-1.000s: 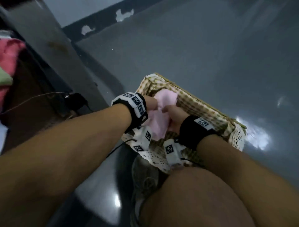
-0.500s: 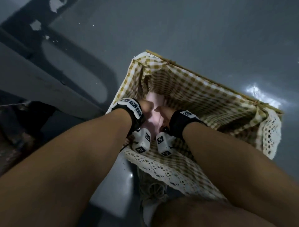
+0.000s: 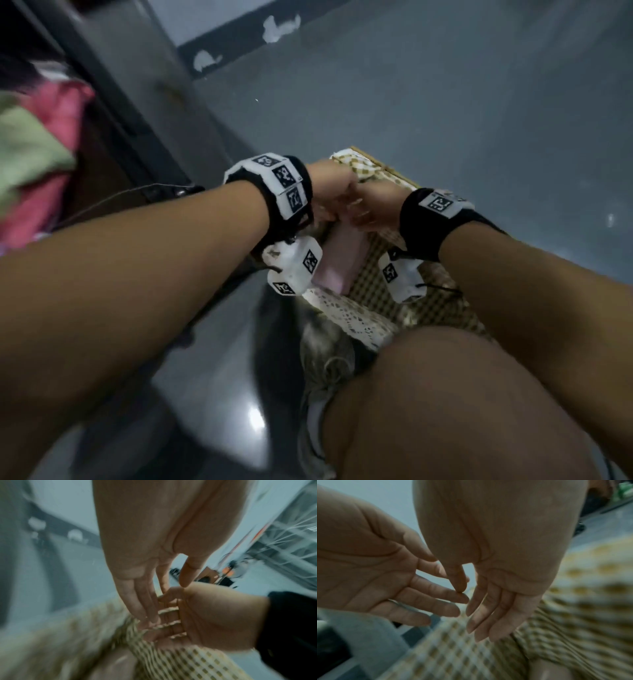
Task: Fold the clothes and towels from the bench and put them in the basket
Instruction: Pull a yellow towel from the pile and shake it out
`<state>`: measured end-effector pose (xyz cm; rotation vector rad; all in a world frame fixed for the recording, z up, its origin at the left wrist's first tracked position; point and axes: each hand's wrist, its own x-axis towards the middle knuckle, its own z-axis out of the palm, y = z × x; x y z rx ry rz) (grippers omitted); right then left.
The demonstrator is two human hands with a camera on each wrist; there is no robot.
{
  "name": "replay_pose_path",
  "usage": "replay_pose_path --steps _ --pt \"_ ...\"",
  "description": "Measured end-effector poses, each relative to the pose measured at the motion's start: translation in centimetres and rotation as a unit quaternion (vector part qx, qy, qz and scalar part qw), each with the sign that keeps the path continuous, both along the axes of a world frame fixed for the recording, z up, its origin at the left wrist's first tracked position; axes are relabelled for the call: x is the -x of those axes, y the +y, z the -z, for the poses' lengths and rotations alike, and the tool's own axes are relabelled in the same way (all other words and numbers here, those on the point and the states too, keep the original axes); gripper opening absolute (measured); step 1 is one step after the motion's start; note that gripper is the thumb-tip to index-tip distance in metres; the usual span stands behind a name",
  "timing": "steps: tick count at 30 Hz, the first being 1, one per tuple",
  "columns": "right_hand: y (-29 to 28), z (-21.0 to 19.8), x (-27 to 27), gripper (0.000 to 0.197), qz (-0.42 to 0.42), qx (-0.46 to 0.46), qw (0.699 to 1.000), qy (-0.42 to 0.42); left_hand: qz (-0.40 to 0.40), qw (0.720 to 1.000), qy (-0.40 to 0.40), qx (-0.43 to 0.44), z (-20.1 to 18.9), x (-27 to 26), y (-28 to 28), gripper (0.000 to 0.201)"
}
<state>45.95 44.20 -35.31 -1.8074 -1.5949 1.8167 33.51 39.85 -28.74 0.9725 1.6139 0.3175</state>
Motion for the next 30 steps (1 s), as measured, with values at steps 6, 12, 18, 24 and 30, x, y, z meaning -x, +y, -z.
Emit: replay_pose_path --steps 6,12,18,24,30 --pt "-4.4 -12.0 9.7 0.020 -0.205 -0.087 0.975 0.002 0.054 0.964 0.175 -0.194 -8.8 9.6 -9.0 0.024" --pt "-13.5 -17.3 23.1 0.014 -0.415 -0.116 0.902 0.035 -0.050 0.947 0.224 -0.224 -11.6 22.0 -22.7 0.024" --pt "-19.7 -16.3 32.6 0.048 -0.482 -0.351 0.800 -0.064 -0.115 0.920 0.348 -0.136 -9.7 31.0 -34.0 0.040" --pt "-21.3 -12.8 35.1 0.054 -0.423 -0.353 0.834 -0.020 -0.198 0.886 0.396 -0.137 -6.4 33.7 -34.8 0.071" --pt "-22.1 -12.1 36.2 0.031 -0.404 -0.306 0.853 0.127 -0.159 0.833 0.517 -0.119 -5.2 32.0 -32.6 0.059"
